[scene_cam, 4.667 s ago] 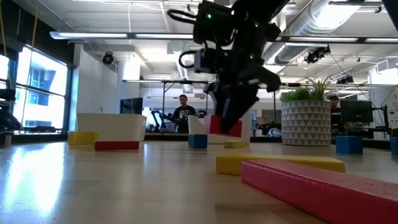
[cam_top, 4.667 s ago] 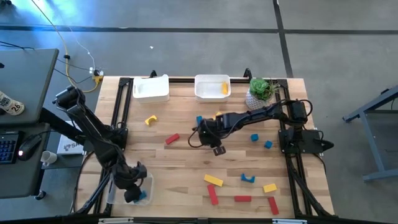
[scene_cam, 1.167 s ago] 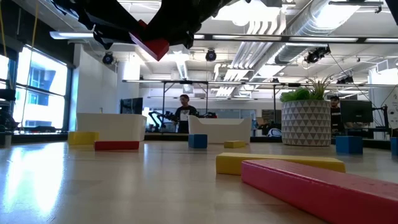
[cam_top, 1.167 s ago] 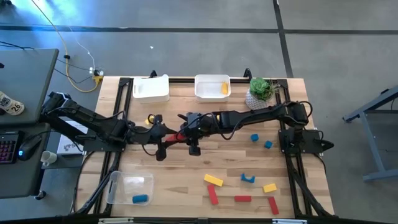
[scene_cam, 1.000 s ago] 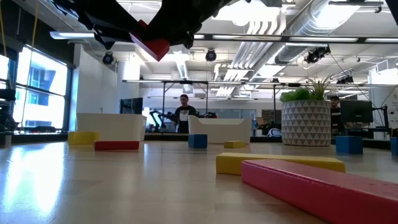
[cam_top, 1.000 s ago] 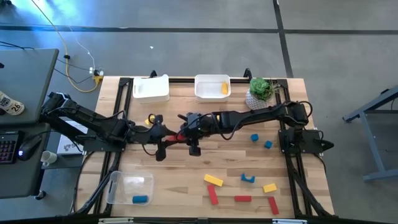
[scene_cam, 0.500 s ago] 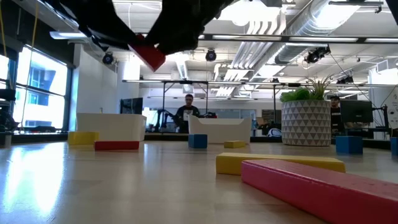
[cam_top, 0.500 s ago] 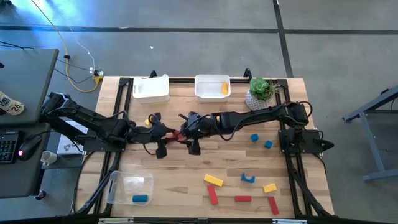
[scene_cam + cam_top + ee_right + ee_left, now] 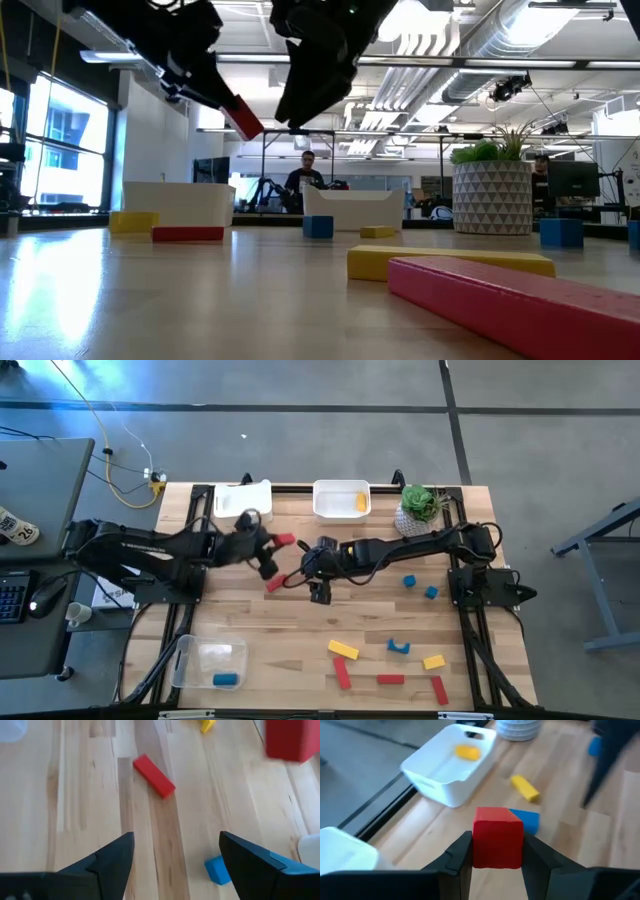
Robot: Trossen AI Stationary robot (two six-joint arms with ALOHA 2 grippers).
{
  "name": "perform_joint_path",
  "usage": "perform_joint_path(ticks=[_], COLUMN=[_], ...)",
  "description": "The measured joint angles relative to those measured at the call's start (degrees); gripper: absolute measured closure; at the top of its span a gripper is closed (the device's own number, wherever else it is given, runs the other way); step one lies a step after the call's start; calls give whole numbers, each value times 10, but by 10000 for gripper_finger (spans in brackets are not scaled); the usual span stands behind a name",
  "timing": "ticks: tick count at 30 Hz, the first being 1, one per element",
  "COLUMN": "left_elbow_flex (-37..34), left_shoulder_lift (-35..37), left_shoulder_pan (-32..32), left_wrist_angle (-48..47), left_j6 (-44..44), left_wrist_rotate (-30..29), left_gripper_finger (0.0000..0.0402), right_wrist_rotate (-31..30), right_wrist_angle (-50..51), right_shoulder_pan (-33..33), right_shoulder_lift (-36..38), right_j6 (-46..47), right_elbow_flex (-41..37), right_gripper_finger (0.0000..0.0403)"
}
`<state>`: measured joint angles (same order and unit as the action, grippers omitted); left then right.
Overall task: Sort & place blocks by color
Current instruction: Put the red block into the left white bin
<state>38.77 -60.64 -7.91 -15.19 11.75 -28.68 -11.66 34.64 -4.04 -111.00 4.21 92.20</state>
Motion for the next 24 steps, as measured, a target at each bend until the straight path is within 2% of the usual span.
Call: perform_joint_path(ticks=[10, 18, 24], left_elbow_flex=[77, 79, 79], left_shoulder_lift=[0, -5, -37], left_shoulder_pan=[-166, -314, -398], left_wrist_angle=[-118, -135, -144], left_j6=[0, 0, 0], left_wrist_rotate=[42, 131, 169], left_gripper_finger=[298, 298, 284], right_wrist_rotate=[-2, 7, 11], right_wrist_angle=[6, 32, 37], right_shoulder_pan=[18, 45, 63], right_shoulder_lift=[0, 0, 0], right_j6=[-1, 19, 19], right_elbow_flex=[0, 0, 0], right_gripper_finger=[124, 124, 124])
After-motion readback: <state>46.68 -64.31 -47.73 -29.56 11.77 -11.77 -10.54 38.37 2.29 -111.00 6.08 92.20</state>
